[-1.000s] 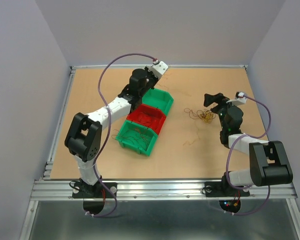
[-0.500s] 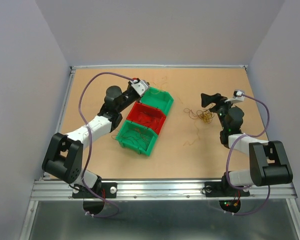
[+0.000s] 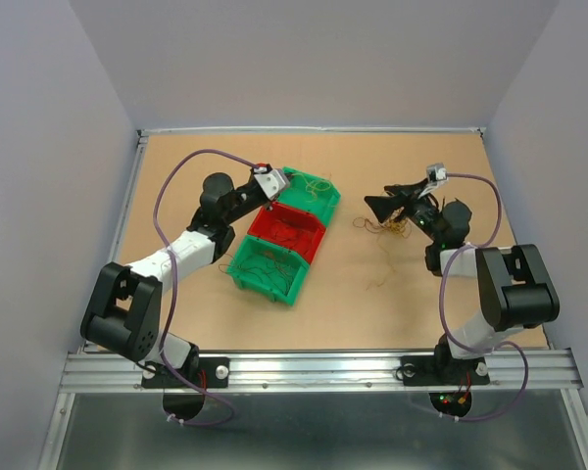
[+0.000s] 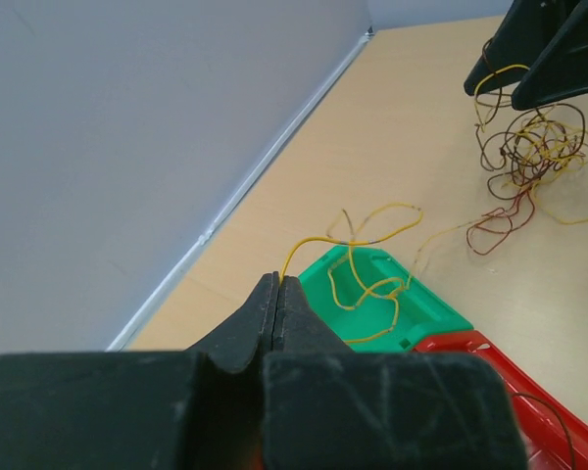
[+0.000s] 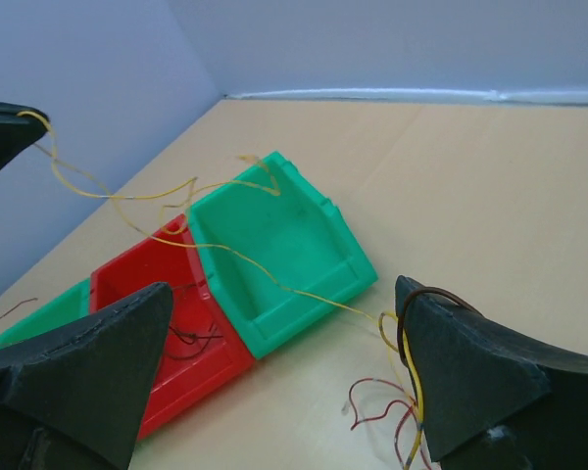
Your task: Untangle the cables
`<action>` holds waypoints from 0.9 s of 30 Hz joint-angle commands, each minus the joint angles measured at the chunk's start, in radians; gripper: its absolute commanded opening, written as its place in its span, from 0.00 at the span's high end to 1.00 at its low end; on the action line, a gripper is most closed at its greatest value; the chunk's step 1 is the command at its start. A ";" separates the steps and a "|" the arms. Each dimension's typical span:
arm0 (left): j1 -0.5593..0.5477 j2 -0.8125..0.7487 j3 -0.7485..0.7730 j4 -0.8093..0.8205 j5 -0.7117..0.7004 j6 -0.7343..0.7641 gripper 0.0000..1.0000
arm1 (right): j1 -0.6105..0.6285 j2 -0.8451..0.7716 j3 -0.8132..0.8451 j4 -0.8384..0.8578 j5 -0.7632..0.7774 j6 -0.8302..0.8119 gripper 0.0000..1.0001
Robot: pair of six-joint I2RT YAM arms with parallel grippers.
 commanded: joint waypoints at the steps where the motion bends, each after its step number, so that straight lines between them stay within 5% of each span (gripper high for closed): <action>1: 0.002 -0.046 0.003 0.051 0.032 -0.004 1.00 | 0.001 -0.022 0.062 0.165 -0.097 -0.016 0.00; 5: 0.002 -0.039 0.001 0.057 -0.007 -0.005 1.00 | -0.001 -0.081 0.050 0.095 0.078 0.100 0.00; 8: 0.002 -0.034 -0.003 0.064 -0.029 -0.010 1.00 | 0.045 -0.221 0.191 -0.535 0.445 0.019 0.00; 9: 0.002 -0.032 -0.003 0.066 -0.038 -0.010 1.00 | 0.082 -0.238 0.301 -0.869 0.727 -0.020 0.00; 11: 0.002 -0.037 -0.006 0.069 -0.047 -0.021 1.00 | 0.114 -0.279 0.308 -1.028 0.949 -0.025 0.00; 20: 0.004 -0.034 -0.011 0.080 -0.035 -0.028 1.00 | 0.116 -0.471 0.246 -1.091 1.055 -0.045 0.00; 24: 0.002 -0.039 -0.014 0.083 -0.037 -0.030 1.00 | 0.131 -0.387 0.346 -1.315 1.224 -0.044 0.00; 26: 0.002 -0.037 -0.014 0.084 -0.031 -0.033 1.00 | 0.131 -0.369 0.358 -1.314 1.184 -0.053 0.00; 27: 0.002 -0.037 -0.015 0.084 -0.026 -0.032 1.00 | 0.131 -0.356 0.354 -1.242 1.019 -0.088 0.00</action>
